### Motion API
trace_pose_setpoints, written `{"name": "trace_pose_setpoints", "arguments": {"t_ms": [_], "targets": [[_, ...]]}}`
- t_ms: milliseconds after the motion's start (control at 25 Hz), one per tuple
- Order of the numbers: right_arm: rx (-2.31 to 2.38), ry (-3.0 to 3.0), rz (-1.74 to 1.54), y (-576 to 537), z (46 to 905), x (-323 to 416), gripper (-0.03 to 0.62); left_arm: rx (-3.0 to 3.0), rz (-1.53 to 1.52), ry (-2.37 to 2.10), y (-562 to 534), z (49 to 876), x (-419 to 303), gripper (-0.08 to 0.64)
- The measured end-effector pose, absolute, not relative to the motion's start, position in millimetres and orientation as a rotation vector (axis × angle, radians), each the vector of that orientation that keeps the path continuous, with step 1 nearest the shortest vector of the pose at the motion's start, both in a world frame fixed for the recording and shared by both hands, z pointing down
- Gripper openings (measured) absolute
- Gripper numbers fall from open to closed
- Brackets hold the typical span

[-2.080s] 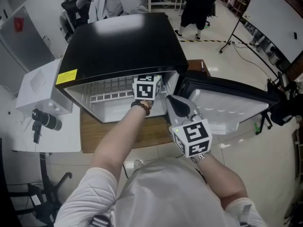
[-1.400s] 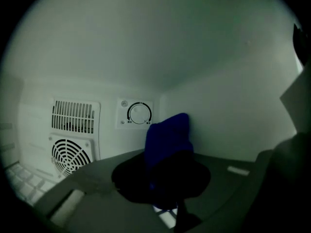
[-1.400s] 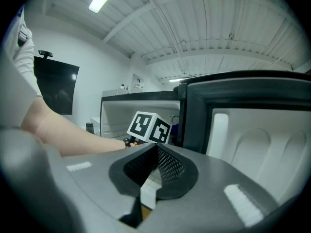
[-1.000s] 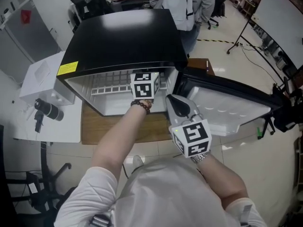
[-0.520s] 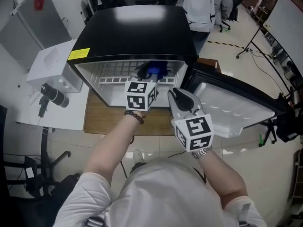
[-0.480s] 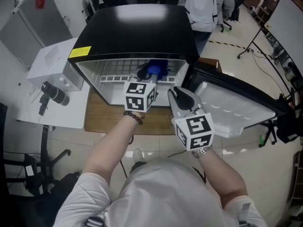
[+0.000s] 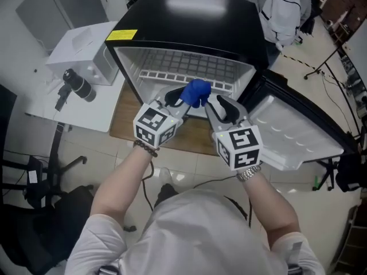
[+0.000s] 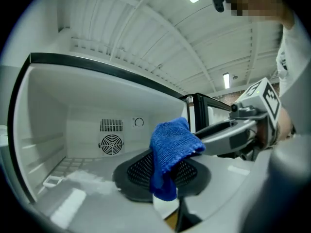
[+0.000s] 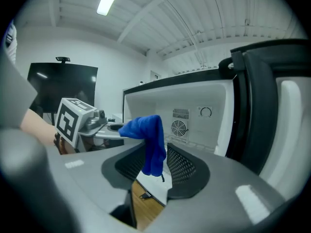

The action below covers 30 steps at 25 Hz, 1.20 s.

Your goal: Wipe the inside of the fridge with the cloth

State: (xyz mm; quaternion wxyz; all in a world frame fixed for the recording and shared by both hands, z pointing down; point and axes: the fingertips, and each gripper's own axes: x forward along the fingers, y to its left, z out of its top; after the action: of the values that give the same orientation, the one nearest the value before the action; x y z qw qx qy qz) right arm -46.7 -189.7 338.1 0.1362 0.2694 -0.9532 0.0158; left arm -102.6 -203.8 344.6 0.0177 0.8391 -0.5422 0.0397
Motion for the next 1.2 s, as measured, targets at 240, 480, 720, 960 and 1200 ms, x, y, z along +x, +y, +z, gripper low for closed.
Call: {"name": "trace_pose_setpoints", "arguments": {"t_ms": [240,480,720,960,1200], "targets": [[0.570,-2.777,0.019,-175,355,-81,0.160,2.647,0.152,-1.586,-170,354,-127,0.071],[0.294,-2.802,-0.028,-149,367,-122,0.161,2.661,0.156,-1.486,-146,364,-153,0.071],[0.117,-2.796,-0.034,-132,381,-150,0.161,2.675,0.162,-1.374,-131,374,-166,0.071],[0.044,-2.787,-0.061,-122,393,-172,0.103,2.657,0.188,-1.272,-121,389,-178,0.072],[0.128,-2.782,-0.040,-127,415,-193,0.051,2.582,0.269,-1.334,-121,412,-203,0.110]]}}
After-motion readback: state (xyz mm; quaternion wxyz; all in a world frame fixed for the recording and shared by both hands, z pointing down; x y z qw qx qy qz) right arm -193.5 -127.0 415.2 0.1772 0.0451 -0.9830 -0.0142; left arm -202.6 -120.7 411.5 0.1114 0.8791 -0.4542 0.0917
